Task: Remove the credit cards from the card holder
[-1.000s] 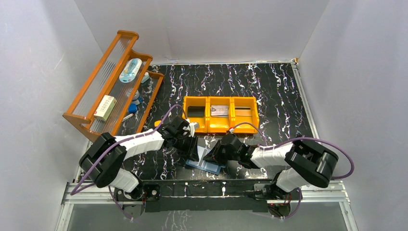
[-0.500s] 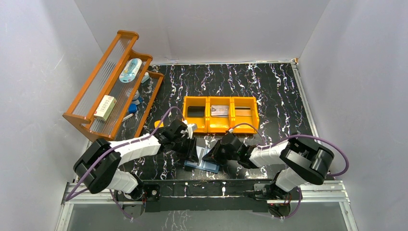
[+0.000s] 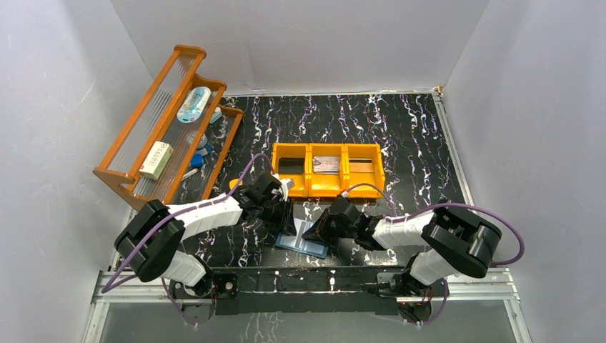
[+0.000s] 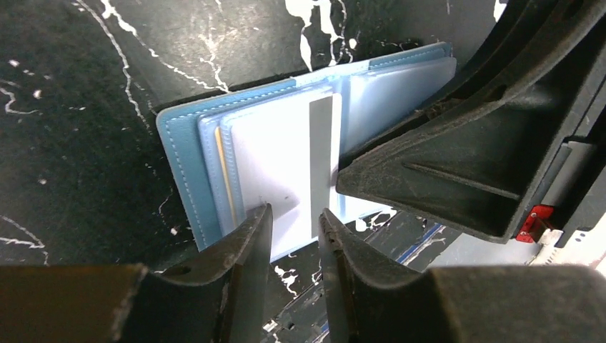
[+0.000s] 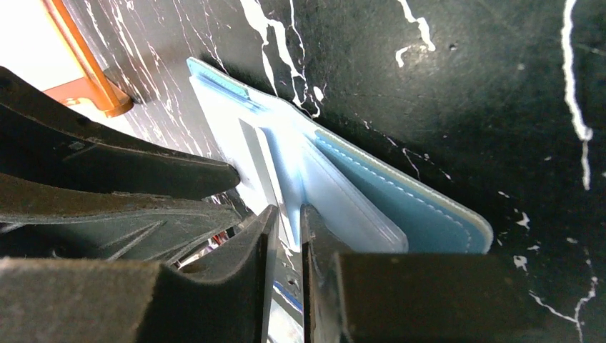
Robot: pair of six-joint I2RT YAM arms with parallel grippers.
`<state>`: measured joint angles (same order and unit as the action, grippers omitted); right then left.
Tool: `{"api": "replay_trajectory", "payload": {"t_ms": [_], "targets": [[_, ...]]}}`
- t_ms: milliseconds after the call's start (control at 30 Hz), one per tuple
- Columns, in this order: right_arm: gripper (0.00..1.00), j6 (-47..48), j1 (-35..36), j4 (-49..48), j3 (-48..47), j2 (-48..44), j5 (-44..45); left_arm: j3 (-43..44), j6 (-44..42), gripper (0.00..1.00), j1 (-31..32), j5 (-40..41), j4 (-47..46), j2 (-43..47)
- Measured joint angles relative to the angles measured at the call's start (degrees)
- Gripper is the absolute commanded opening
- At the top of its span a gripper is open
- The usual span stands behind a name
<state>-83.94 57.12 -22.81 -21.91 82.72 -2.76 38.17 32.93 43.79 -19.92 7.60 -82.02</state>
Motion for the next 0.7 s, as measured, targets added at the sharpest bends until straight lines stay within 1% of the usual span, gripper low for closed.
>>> {"api": "replay_trajectory", "payload": {"t_ms": [267, 467, 633, 700], "targets": [[0.27, 1.3, -0.4, -0.6, 0.0, -0.2, -0.9, -3.0, 1.8, 0.28, 0.0, -2.3, -4.1, 0.6], [0.24, 3.1, -0.5, -3.1, -2.0, 1.5, -2.8, -6.0, 3.7, 0.27, 0.0, -3.5, -6.9, 2.3], [0.25, 3.1, -0.5, -3.3, -2.7, 3.0, -3.2, -6.3, 4.2, 0.27, 0.0, -3.3, -7.1, 2.7], [0.26, 2.9, -0.5, -2.9, -2.4, 2.6, -2.7, -6.3, 4.2, 0.3, 0.1, -3.0, -6.4, 3.0]]}}
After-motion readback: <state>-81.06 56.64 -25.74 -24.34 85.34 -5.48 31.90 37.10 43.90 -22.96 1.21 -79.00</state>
